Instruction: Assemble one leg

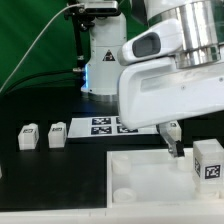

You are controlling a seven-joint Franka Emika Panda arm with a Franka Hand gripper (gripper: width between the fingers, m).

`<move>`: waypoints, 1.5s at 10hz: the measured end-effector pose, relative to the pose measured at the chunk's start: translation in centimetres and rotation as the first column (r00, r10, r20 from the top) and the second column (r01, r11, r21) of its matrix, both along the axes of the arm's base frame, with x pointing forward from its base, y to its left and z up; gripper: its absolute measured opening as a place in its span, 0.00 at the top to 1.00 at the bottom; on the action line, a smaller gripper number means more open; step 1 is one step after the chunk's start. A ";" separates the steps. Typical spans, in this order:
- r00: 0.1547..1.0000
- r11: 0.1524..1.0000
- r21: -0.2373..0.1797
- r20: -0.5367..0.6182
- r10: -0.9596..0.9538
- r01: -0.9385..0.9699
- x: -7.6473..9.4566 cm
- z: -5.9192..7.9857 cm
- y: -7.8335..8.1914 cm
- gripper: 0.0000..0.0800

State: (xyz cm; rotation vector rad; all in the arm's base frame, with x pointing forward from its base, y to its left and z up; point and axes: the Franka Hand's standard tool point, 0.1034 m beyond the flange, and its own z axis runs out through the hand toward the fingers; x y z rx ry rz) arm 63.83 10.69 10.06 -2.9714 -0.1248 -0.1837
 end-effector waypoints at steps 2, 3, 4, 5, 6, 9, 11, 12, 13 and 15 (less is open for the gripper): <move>0.979 1.000 0.014 -0.203 0.029 -0.026 -0.9 -0.8 -0.1 0.19; 0.966 0.999 0.020 -0.258 0.036 -0.032 -1.2 -1.2 0.2 0.19; 0.929 0.999 0.030 -0.367 0.047 -0.038 -2.3 -1.4 0.5 0.19; 0.923 0.999 0.035 -0.381 0.049 -0.039 -1.8 -1.5 0.7 0.19; 0.929 0.999 0.033 -0.367 0.046 -0.036 -1.6 -1.6 0.6 0.22; 0.929 0.999 0.033 -0.368 0.045 -0.035 -1.6 -1.6 0.5 0.62; 0.928 0.999 0.031 -0.370 0.035 -0.025 -1.6 -1.6 0.5 0.61; 0.926 1.000 0.021 -0.377 0.000 0.009 -1.6 -1.7 0.4 0.61; 0.939 0.999 0.012 -0.340 -0.044 0.051 -1.3 -1.8 0.2 0.61; 0.899 0.953 -0.038 -0.322 -0.297 0.301 -2.1 -1.9 0.3 0.63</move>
Offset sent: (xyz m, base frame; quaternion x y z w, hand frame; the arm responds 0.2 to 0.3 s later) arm -0.0065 0.0038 -0.0091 -0.0016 -0.2555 0.0160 0.9667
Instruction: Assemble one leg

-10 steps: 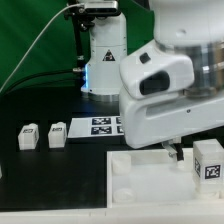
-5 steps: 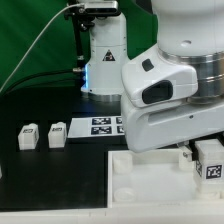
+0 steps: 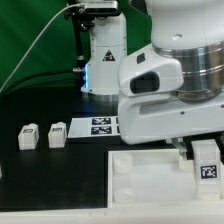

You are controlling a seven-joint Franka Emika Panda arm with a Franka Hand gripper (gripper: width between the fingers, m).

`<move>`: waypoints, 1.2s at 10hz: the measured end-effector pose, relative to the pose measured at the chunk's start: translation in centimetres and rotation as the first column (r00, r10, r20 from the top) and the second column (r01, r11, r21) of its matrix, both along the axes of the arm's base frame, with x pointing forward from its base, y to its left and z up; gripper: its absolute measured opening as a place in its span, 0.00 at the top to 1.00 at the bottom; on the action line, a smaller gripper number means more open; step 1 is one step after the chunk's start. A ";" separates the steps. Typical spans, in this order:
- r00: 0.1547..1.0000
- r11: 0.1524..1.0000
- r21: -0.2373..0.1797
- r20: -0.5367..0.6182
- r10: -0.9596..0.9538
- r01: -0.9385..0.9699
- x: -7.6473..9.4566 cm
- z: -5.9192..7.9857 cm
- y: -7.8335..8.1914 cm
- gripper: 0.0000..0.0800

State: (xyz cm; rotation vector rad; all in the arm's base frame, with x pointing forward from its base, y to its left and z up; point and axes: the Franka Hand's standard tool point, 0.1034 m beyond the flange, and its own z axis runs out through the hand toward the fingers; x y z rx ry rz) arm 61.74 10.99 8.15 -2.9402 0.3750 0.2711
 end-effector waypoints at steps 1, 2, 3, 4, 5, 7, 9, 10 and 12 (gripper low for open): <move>0.988 0.988 -0.007 -0.020 -0.155 0.154 0.1 0.0 0.1 0.63; 0.951 0.953 -0.006 -0.049 -0.304 0.304 0.2 0.0 0.1 0.63; 0.914 0.917 -0.014 -0.066 -0.399 0.399 0.3 0.0 0.1 0.63; 0.835 0.839 -0.041 -0.083 -0.544 0.543 0.5 0.0 0.3 0.63; 0.753 0.758 -0.063 -0.088 -0.652 0.649 0.7 0.0 0.4 0.63; 0.636 0.644 -0.083 -0.104 -0.765 0.761 0.8 0.0 0.5 0.63; 0.576 0.586 -0.099 -0.110 -0.810 0.804 0.9 0.0 0.5 0.63; 0.587 0.596 -0.096 -0.109 -0.802 0.797 0.8 -0.1 0.5 0.63; 0.684 0.691 -0.076 -0.098 -0.723 0.719 0.7 -0.1 0.6 0.35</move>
Offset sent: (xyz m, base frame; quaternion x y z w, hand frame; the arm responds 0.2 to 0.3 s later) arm 0.0007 0.0099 -0.0053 0.0313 -0.0030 0.3605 0.9322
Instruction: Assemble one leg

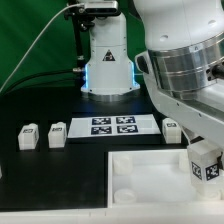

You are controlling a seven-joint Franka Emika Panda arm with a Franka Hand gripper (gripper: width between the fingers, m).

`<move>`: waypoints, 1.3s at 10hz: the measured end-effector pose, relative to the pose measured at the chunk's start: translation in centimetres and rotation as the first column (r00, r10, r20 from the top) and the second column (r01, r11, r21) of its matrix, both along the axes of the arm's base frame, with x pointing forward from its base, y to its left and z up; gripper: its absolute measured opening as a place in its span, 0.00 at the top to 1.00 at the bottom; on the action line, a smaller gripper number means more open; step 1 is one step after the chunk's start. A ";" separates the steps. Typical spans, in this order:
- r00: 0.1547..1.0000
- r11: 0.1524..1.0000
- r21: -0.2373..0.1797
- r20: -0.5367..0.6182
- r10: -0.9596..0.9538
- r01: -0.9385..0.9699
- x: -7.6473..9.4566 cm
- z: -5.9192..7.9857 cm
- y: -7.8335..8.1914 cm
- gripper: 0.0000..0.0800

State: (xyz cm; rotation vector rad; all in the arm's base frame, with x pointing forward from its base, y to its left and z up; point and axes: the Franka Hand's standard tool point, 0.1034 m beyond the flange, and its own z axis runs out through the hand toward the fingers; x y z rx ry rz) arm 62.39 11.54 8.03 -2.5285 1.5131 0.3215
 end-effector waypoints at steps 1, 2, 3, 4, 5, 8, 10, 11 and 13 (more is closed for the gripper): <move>0.993 0.993 0.011 0.017 0.116 -0.117 -0.3 0.0 0.3 0.23; 0.974 0.975 0.014 0.049 0.222 -0.223 -0.3 0.2 0.4 0.20; 0.902 0.907 -0.006 0.104 0.420 -0.422 -0.2 0.7 0.3 0.19; 0.868 0.875 -0.008 0.124 0.481 -0.484 -0.1 0.6 0.2 0.19; 0.795 0.806 -0.013 0.156 0.586 -0.591 -0.1 0.5 0.1 0.19; 0.512 0.536 -0.071 0.214 0.832 -0.842 0.1 0.2 -0.6 0.19; 0.448 0.475 -0.084 0.224 0.866 -0.876 0.2 0.3 -0.4 0.19; 0.449 0.476 -0.084 0.224 0.865 -0.875 0.2 0.3 -0.5 0.31; 0.552 0.574 -0.067 0.206 0.808 -0.816 0.2 0.3 -0.4 0.49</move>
Offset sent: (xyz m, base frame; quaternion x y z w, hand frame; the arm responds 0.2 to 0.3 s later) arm 0.0000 0.0000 0.0000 0.0000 0.0000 -0.1790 0.9838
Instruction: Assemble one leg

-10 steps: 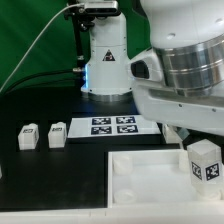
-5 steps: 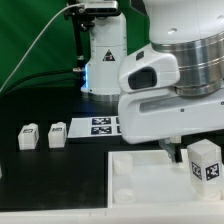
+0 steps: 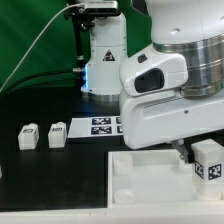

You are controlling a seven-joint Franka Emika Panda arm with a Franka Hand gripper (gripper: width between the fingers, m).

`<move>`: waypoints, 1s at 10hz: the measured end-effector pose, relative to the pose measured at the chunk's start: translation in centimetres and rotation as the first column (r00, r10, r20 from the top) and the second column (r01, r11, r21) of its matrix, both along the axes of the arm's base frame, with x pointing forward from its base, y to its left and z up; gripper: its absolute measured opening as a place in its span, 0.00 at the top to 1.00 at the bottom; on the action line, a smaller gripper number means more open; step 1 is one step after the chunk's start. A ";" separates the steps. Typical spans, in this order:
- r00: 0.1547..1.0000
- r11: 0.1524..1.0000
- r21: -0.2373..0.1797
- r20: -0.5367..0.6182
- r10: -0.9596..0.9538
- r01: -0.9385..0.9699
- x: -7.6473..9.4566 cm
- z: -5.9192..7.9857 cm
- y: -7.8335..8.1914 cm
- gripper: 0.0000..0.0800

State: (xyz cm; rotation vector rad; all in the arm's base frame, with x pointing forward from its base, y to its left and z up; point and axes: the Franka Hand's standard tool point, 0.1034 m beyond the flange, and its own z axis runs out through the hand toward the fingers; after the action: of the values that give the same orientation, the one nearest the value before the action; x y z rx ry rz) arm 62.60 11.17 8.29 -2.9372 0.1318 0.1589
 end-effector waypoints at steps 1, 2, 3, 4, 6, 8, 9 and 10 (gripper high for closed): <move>0.995 0.995 -0.012 -0.020 -0.101 0.101 0.0 0.0 -0.1 0.62; 0.983 0.983 -0.022 -0.035 -0.181 0.180 0.0 0.0 -0.1 0.62; 0.956 0.957 -0.038 -0.052 -0.290 0.288 0.0 -0.1 -0.1 0.62; 0.917 0.919 -0.054 -0.066 -0.393 0.390 0.1 -0.1 0.0 0.62; 0.729 0.736 -0.094 -0.104 -0.676 0.670 0.0 -0.1 0.3 0.63; 0.480 0.496 -0.133 -0.134 -0.867 0.858 0.0 -0.2 0.6 0.63; 0.393 0.412 -0.135 -0.148 -0.908 0.901 0.0 -0.2 0.6 0.63; 0.273 0.299 -0.151 -0.170 -0.947 0.942 0.1 -0.2 0.7 0.63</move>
Offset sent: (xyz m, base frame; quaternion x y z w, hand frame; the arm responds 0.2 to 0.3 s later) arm 0.0002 0.0032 -0.0090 -0.0142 0.0130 0.2441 0.9696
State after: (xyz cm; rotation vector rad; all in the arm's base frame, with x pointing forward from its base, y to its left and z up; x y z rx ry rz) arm 62.67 11.87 8.05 -2.2545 1.8824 0.2887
